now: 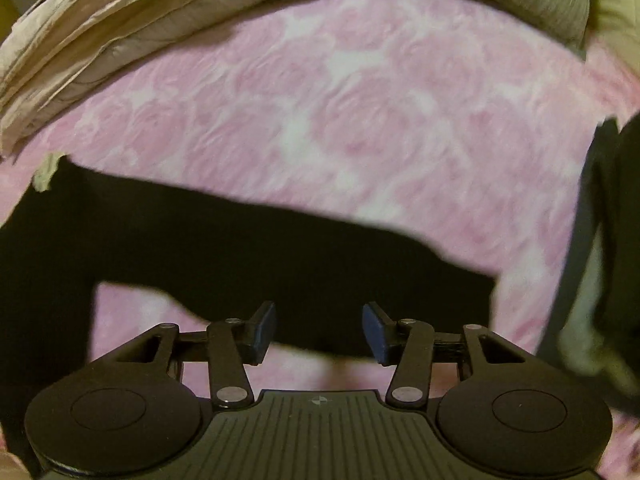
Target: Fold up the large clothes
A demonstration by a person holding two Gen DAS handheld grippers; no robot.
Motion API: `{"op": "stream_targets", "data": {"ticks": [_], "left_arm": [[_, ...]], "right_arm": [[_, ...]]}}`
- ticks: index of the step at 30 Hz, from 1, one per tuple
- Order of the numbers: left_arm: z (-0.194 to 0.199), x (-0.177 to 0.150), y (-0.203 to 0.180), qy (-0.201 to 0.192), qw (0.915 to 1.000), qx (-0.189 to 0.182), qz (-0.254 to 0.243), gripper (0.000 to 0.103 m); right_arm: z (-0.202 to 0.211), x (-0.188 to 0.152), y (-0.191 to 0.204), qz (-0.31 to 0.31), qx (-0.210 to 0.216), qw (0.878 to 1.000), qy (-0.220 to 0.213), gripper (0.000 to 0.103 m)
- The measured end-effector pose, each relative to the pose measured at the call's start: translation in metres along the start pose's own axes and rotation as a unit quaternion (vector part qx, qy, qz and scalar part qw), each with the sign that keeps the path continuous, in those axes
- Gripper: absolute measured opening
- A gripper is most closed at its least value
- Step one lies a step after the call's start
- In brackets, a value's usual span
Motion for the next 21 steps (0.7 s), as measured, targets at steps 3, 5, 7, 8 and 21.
{"op": "stream_targets", "data": {"ticks": [3,5,7,8,21], "left_arm": [[0.020,-0.020,0.033,0.005,0.9994,0.019,0.028,0.043],[0.035,-0.032,0.058,0.004,0.9981,0.034,0.051,0.044],[0.053,-0.042,0.084,-0.003,0.9965,0.048,0.068,0.047],[0.061,-0.048,0.098,-0.008,0.9956,0.055,0.076,0.048],[0.141,-0.138,0.298,-0.001,0.9935,0.071,0.089,0.062]], "right_arm": [[0.005,-0.013,0.028,-0.008,0.018,1.000,0.008,0.046],[0.009,-0.018,0.054,-0.003,0.028,1.000,0.005,0.046],[0.014,-0.021,0.082,0.006,0.039,0.999,-0.002,0.047],[0.019,-0.021,0.100,0.013,0.045,0.999,-0.008,0.047],[0.086,-0.063,0.292,0.013,-0.001,0.998,-0.060,0.055]]}}
Point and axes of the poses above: each gripper's, at about its wrist camera, not at the fingertips, and z roughly against the way its jaws point, y to its left, x to its top, the point moved 10 cm from there along -z, roughly the way its jaws point, and after that the axes turned 9 degrees about -x, right-handed, at the moved point
